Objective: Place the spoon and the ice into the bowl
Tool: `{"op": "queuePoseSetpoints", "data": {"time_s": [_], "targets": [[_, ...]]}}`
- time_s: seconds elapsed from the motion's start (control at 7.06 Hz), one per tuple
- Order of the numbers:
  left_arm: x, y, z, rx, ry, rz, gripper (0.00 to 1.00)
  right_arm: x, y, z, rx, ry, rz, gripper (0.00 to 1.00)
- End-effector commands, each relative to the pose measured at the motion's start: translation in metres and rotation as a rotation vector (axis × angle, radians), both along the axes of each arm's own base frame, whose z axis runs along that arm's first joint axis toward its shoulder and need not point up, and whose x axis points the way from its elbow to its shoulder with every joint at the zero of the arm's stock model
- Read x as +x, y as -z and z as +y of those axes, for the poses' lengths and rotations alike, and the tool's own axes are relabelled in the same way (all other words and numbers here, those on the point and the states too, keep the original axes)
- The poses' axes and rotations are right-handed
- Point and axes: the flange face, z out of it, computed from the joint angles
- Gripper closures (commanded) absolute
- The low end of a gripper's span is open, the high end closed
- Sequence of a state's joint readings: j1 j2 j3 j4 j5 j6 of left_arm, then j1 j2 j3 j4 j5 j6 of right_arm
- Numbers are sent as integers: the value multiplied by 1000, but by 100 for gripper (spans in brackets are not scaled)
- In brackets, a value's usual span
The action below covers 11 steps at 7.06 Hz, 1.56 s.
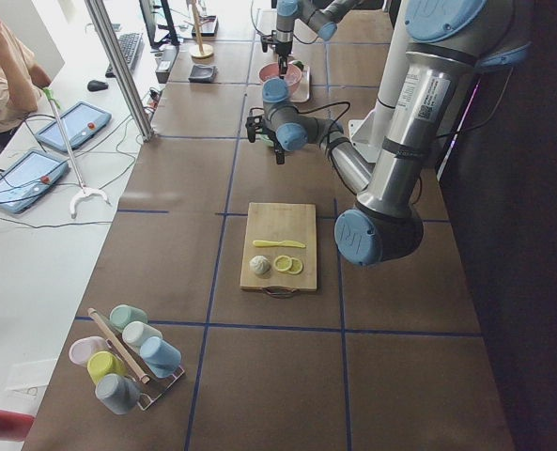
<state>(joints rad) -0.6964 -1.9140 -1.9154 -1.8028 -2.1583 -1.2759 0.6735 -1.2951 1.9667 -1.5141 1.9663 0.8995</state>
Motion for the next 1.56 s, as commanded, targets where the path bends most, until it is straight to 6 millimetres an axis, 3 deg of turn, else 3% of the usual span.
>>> {"op": "queuePoseSetpoints", "data": {"time_s": [0.0, 0.28, 0.42, 0.71, 0.85, 0.99, 1.27, 1.42], "targets": [[-9, -1, 1, 4, 7, 3, 1, -46, 96, 11, -100, -56, -108, 100], [-45, -15, 10, 5, 26, -1, 1, -118, 156, 8, -251, -173, -160, 100], [-53, -16, 10, 4, 36, 0, 1, -151, 170, 3, -259, -211, -181, 100], [-64, -24, 13, -3, 45, -8, 1, -192, 159, -10, -287, -240, -215, 98], [-64, -24, 14, -3, 45, -8, 1, -201, 154, -5, -287, -226, -201, 54], [-66, -24, 13, -3, 48, -8, 1, -202, 155, -4, -290, -230, -202, 2], [-77, -32, 16, -12, 58, -16, 1, -195, 160, -9, -278, -235, -213, 1], [-99, -48, 18, 5, 62, -37, 1, -158, 154, -23, -299, -246, -228, 1]]}}
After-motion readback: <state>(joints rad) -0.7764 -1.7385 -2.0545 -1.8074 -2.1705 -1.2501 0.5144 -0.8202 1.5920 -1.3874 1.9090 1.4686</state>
